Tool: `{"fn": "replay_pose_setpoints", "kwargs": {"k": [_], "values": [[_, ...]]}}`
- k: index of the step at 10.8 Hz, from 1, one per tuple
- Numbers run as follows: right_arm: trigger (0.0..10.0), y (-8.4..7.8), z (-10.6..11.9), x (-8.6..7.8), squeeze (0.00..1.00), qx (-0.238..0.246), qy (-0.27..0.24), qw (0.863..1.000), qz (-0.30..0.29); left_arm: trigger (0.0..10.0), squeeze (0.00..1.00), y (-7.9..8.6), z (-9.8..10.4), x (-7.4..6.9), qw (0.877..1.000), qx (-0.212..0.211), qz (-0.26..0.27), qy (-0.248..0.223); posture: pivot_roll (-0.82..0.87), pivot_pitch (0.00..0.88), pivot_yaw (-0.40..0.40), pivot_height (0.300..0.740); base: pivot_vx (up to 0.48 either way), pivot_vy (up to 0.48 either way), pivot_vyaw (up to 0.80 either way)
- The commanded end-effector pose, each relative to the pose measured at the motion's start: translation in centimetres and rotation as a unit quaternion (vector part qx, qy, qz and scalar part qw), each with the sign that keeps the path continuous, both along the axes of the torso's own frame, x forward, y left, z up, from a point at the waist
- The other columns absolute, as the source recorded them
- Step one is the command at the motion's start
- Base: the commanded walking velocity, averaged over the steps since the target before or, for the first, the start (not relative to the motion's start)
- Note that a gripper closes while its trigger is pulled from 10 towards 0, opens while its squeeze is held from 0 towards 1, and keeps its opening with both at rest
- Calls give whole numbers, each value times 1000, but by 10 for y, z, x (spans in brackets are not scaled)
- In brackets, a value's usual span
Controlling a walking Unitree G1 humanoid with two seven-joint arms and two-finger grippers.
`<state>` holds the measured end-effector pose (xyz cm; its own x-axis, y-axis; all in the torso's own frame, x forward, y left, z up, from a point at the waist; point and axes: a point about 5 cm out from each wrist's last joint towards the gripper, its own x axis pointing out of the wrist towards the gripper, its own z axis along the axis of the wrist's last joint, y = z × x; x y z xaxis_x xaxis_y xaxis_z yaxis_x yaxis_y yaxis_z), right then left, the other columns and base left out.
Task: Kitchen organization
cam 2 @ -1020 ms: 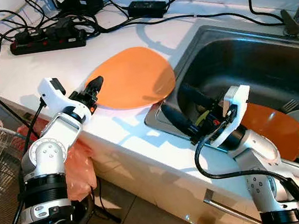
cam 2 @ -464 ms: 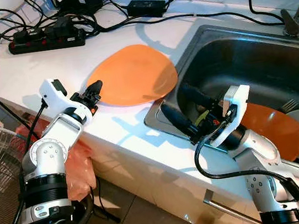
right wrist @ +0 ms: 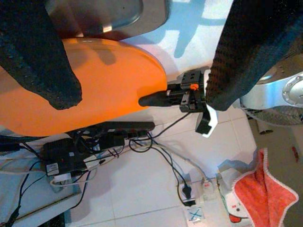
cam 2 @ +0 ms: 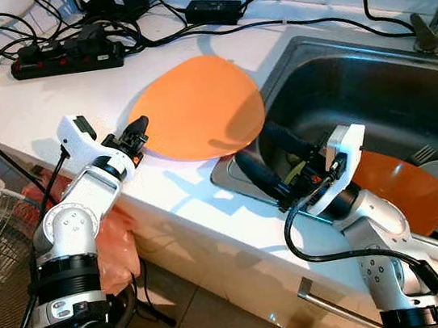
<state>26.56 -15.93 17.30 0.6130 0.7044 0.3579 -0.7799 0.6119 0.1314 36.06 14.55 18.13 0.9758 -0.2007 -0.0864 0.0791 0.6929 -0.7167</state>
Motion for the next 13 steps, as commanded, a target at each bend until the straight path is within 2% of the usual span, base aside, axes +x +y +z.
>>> {"fn": "replay_pose_setpoints", "kwargs": {"k": [1, 3, 4, 5, 7, 9, 12, 13], "values": [[10000, 1, -13, 0, 0, 5, 30, 1000, 0, 0, 0, 0, -7, -1, 1000, 9, -1, 18, 26, 109, 82, 740, 0, 0, 0], [10000, -3, -12, 3, 0, -1, 28, 999, -15, 0, 0, 1, 0, 1, 1000, -3, 5, -4, 26, 107, 82, 740, 0, 0, 0], [10000, -7, -11, 4, 0, -3, 25, 999, -27, 4275, 0, 0, 14, 0, 998, -20, 3, -52, 23, 109, 82, 740, 0, 0, 0], [10000, -12, -9, 6, 0, -3, 22, 999, -43, 10000, 0, -2, 29, -2, 995, -39, 3, -96, 24, 114, 81, 740, 0, 0, 0], [10000, -27, -2, 10, 0, -6, 11, 996, -83, 10000, 0, -5, 36, 2, 992, -48, 2, -119, 11, 116, 84, 740, 0, 0, 0], [10000, -33, 0, 9, 0, -8, 7, 995, -97, 10000, 0, -13, 41, 4, 990, -57, -7, -129, 8, 115, 85, 740, 0, 0, 0], [10000, -38, 1, 8, 0, -3, 3, 994, -110, 10000, 0, -31, 62, 7, 975, -119, -38, -182, -8, 113, 92, 740, 0, 0, 0], [10000, -39, 2, 8, 0, -2, 2, 994, -113, 10000, 0, -37, 68, 8, 971, -126, -52, -194, -9, 113, 94, 740, 0, 0, 0]]}}
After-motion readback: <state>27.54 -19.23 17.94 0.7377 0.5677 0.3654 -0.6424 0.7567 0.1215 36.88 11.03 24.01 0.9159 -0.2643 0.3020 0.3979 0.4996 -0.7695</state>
